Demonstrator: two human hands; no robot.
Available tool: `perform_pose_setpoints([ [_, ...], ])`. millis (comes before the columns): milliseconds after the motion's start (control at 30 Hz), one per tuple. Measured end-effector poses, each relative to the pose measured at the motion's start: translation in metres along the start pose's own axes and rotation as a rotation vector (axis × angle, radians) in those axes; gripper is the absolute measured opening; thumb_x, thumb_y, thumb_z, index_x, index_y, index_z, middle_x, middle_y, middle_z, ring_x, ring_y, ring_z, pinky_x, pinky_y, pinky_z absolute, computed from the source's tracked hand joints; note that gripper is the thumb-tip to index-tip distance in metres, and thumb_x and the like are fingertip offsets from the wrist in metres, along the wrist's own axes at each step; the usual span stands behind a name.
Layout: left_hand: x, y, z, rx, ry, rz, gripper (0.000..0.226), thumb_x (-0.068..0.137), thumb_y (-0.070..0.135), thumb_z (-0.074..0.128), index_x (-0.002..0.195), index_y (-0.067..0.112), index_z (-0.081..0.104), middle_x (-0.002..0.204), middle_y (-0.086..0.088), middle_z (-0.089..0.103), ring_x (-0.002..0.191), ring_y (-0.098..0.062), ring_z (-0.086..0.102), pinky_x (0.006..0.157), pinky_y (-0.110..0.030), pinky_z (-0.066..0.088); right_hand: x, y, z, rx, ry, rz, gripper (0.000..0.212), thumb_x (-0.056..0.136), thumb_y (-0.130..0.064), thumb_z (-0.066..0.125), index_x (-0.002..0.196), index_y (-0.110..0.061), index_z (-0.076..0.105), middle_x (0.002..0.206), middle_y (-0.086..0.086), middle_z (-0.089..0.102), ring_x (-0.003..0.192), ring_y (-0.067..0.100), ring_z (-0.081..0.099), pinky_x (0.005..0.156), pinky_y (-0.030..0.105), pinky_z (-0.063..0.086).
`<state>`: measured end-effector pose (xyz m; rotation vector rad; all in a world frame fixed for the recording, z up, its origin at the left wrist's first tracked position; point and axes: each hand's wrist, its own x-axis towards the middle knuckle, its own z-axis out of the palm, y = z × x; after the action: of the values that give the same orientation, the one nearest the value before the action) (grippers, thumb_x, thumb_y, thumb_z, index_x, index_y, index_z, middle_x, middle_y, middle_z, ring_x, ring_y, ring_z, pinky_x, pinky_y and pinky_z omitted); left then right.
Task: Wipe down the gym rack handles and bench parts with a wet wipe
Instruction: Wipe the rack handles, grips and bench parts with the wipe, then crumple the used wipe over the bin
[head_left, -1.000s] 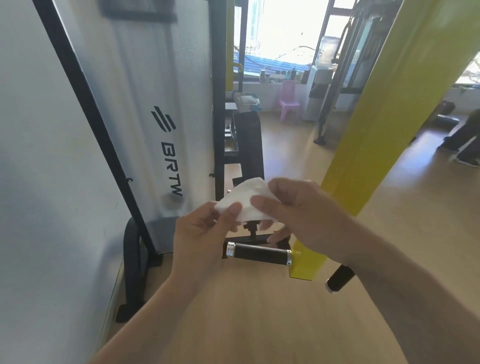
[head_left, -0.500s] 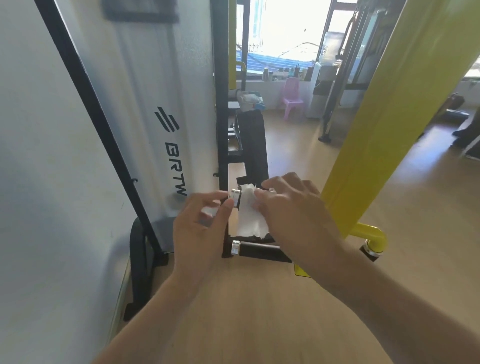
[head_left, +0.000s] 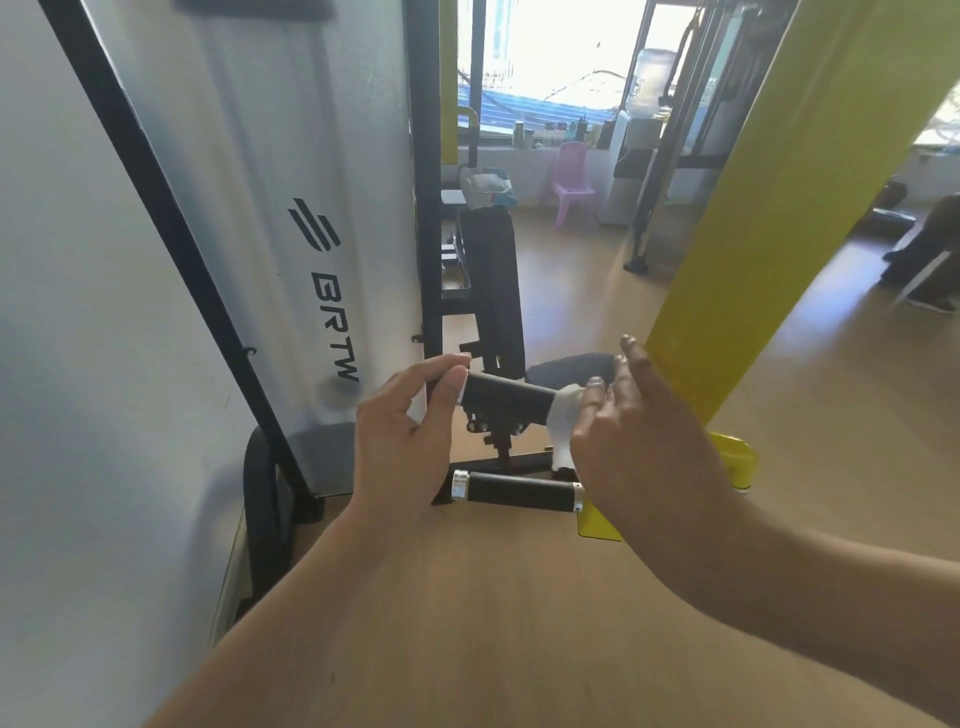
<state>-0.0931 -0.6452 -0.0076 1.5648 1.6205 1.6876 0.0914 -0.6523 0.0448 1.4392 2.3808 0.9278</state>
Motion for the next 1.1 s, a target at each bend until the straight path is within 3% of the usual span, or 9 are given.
perform_pose_setpoints([
  [133,-0.004,0.004,0.003,-0.072,0.016,-0.066,0.018,0.095,0.044,0.059,0.111,0.044,0.067,0.110,0.024,0.071,0.110,0.008,0.063,0.091,-0.002,0.044,-0.004,0.005,0.012,0.027,0.168,0.031,0.060,0.082,-0.006,0.019,0.103,0.015,0.071,0.091,0.034,0.072,0.089,0.046,0.071,0.108,0.058,0.040],
  [367,-0.006,0.007,-0.004,-0.162,-0.003,-0.136,0.025,0.100,0.019,0.059,0.117,0.033,0.072,0.109,0.010,0.077,0.094,-0.001,0.071,0.085,-0.019,0.054,0.043,-0.031,0.001,0.416,0.480,-0.046,0.036,0.094,-0.020,0.059,0.123,-0.001,0.068,0.113,0.015,0.074,0.106,0.031,0.071,0.097,0.043,0.053],
  [567,-0.030,0.005,-0.017,-0.187,0.086,-0.317,0.028,0.105,0.017,0.046,0.108,0.027,0.071,0.095,0.010,0.072,0.084,0.010,0.064,0.077,-0.003,0.046,0.045,-0.045,-0.011,0.680,0.699,-0.117,0.020,0.085,-0.009,0.070,0.103,-0.006,0.076,0.103,0.011,0.077,0.101,0.031,0.072,0.096,0.047,0.054],
  [667,-0.054,-0.005,-0.032,-0.136,0.211,-0.439,0.029,0.107,0.021,0.041,0.104,0.026,0.070,0.094,0.007,0.072,0.092,-0.004,0.066,0.091,-0.019,0.051,0.033,-0.056,-0.029,0.881,0.783,-0.209,0.013,0.082,-0.015,0.079,0.095,-0.014,0.077,0.088,0.001,0.079,0.086,0.022,0.075,0.084,0.037,0.056],
  [733,-0.071,-0.008,-0.046,-0.175,0.317,-0.458,0.033,0.107,0.025,0.040,0.105,0.018,0.072,0.093,0.002,0.074,0.093,-0.013,0.068,0.094,-0.032,0.052,0.026,-0.070,-0.044,1.097,0.670,-0.257,0.008,0.088,-0.020,0.072,0.096,-0.019,0.074,0.080,-0.007,0.076,0.072,0.015,0.073,0.070,0.028,0.055],
  [833,-0.101,-0.005,-0.072,-0.240,0.394,-0.447,0.050,0.104,0.040,0.030,0.103,0.015,0.073,0.084,0.008,0.077,0.083,-0.003,0.070,0.079,-0.015,0.051,0.024,-0.100,-0.048,1.395,0.164,-0.292,0.008,0.093,-0.033,0.066,0.100,-0.030,0.067,0.080,-0.017,0.068,0.067,0.001,0.063,0.059,0.010,0.045],
  [900,-0.125,-0.006,-0.088,-0.276,0.429,-0.452,0.055,0.101,0.045,0.032,0.116,0.008,0.069,0.098,0.003,0.078,0.090,-0.004,0.072,0.077,-0.014,0.053,0.024,-0.126,-0.043,1.505,0.006,-0.327,0.011,0.090,-0.039,0.071,0.094,-0.031,0.064,0.080,-0.021,0.064,0.068,-0.001,0.061,0.056,0.011,0.048],
  [967,-0.150,-0.008,-0.104,-0.115,0.469,-0.493,0.041,0.098,0.047,0.049,0.118,0.017,0.070,0.103,0.006,0.077,0.093,-0.003,0.071,0.074,-0.014,0.054,0.021,-0.153,-0.039,1.599,-0.096,-0.359,0.017,0.085,-0.041,0.076,0.087,-0.029,0.063,0.078,-0.017,0.066,0.066,0.002,0.063,0.051,0.013,0.050],
  [1100,-0.194,-0.010,-0.130,0.084,0.579,-0.659,0.014,0.092,0.035,0.068,0.084,0.026,0.077,0.078,0.008,0.075,0.069,0.001,0.066,0.064,-0.011,0.047,0.008,-0.200,-0.037,1.632,-0.240,-0.528,0.021,0.080,-0.047,0.079,0.082,-0.030,0.066,0.075,-0.010,0.068,0.067,0.006,0.063,0.053,0.017,0.049],
])
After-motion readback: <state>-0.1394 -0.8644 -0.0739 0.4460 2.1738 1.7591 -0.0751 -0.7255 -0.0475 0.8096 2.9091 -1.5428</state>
